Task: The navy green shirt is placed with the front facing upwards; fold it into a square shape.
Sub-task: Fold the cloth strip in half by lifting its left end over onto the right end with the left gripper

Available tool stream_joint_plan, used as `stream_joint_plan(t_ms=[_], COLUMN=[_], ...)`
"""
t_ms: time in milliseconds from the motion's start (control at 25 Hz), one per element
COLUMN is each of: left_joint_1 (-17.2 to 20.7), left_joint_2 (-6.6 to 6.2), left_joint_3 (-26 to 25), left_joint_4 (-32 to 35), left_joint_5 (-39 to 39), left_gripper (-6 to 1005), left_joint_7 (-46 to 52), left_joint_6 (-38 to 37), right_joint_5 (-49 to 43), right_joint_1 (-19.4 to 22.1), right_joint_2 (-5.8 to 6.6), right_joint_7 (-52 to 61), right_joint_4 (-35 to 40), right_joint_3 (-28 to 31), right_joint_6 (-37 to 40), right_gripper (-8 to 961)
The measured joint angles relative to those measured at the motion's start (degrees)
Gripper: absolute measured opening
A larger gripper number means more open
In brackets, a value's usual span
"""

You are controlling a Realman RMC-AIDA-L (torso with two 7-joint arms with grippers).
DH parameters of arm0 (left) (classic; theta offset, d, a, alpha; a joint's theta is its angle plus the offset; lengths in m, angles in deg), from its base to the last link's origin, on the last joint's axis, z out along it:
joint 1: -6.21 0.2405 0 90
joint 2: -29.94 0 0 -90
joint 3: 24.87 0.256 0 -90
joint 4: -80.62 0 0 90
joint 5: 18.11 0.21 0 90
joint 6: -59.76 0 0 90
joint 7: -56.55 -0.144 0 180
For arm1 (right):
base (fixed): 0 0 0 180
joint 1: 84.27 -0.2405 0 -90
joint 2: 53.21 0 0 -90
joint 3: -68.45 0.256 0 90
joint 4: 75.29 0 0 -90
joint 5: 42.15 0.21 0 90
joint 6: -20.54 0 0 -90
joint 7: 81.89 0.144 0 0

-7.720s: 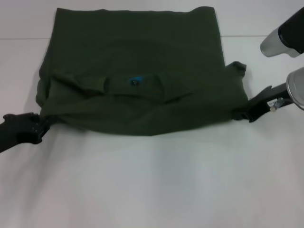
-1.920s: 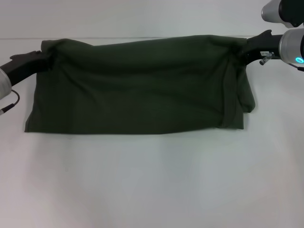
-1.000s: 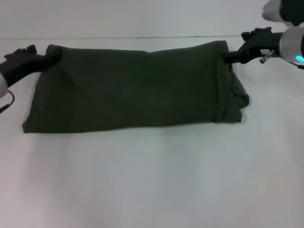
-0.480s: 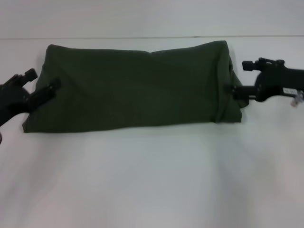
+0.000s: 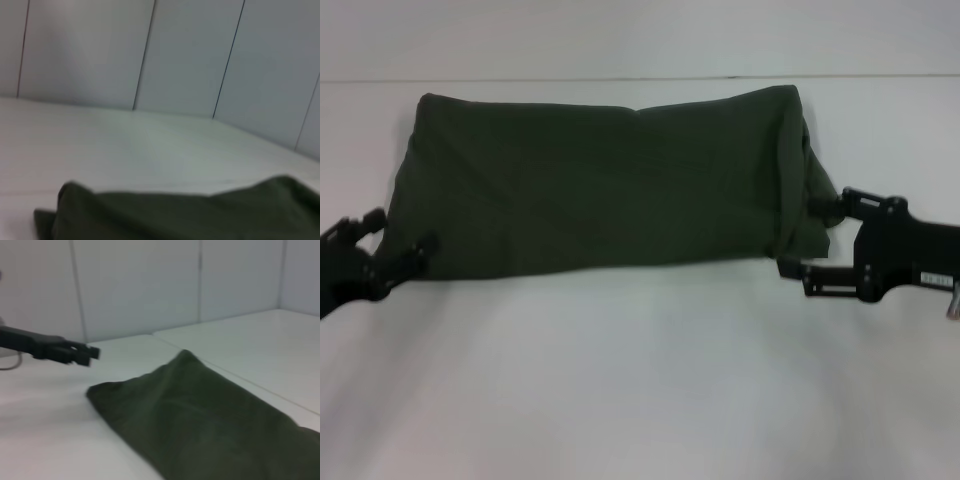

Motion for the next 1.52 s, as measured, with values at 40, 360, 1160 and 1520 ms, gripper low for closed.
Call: stream_joint_plan(t_ms=[40, 360, 1160, 1520], left_joint_1=[0.2, 1.6, -2.1, -2.8], left_joint_2=[0.0, 0.06, -0.05, -0.1], left_joint_3=[-0.1, -0.3, 0.5, 2.0], left_joint_4=[0.0, 0.6, -3.6, -4.1], left_joint_5=[0.4, 4.3, 4.4, 4.5], left_gripper=[845, 835, 810, 798], left_joint_7=[-0.4, -3.1, -7.1, -7.0], left_joint_6=[0.3, 7.0, 17.1, 18.5], right_joint_5=[0.0, 0.1, 0.2, 0.2], right_joint_1=[0.0, -0.1, -1.9, -2.4], right_joint_2=[0.01, 0.07, -0.1, -0.02], right_joint_7=[-0.7, -4.0, -4.2, -4.3], right_joint_4=[-0.4, -1.8, -3.2, -3.3], right_joint_3=[0.0, 0.0, -0.9, -0.6], right_joint_6=[0.4, 1.5, 1.3, 0.9], right_gripper=[922, 915, 915, 914])
